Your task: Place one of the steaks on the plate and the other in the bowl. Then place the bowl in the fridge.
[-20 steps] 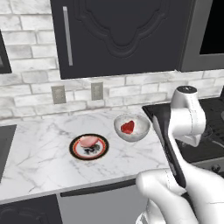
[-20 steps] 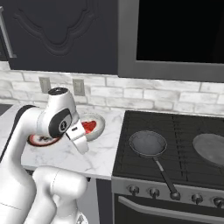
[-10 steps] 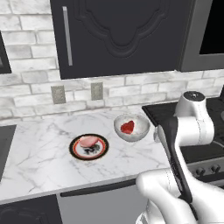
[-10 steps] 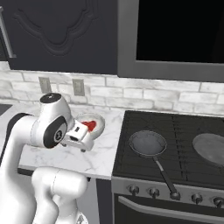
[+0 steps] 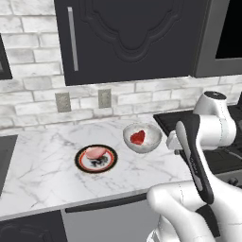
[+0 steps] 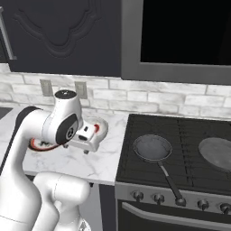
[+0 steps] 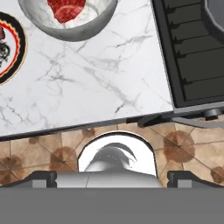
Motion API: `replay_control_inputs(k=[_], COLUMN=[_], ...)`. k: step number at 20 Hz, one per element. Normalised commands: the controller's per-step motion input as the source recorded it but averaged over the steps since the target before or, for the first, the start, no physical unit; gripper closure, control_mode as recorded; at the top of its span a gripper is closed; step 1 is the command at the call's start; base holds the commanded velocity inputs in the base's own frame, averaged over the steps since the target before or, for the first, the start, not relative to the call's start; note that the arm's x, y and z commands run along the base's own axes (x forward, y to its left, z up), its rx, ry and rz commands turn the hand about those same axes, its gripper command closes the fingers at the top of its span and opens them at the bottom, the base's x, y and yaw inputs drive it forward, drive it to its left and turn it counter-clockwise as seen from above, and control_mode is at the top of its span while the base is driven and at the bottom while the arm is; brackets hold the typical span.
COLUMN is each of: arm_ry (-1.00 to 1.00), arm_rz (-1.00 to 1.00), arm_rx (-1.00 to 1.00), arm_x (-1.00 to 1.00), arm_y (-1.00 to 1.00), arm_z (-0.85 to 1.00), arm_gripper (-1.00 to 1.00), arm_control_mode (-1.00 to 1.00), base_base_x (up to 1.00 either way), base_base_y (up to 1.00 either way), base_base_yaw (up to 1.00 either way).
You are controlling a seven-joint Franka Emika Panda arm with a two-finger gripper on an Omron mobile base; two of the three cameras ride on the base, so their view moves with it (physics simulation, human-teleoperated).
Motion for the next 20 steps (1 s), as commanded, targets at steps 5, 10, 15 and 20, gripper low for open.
replay_control_inputs(k=[5,10,15,20], arm_ry=[0.0,0.0,0.0,0.0], arm_rz=[0.04,0.01,0.0,0.0], arm_rx=[-0.02,0.0,0.0,0.0], arm_x=[0.07,0.02,0.0,0.0], arm_y=[0.32,0.04,0.0,0.0], arm_z=[0.0,0.0,0.0,0.0], arm_gripper=[-1.0,-1.0,-1.0,-1.0], arm_control_mode=[-1.0,-1.0,1.0,1.0], base_base_x=[0.0,0.0,0.0,0.0], base_base_y=[0.0,0.0,0.0,0.03], base_base_yaw=[0.0,0.0,0.0,0.04])
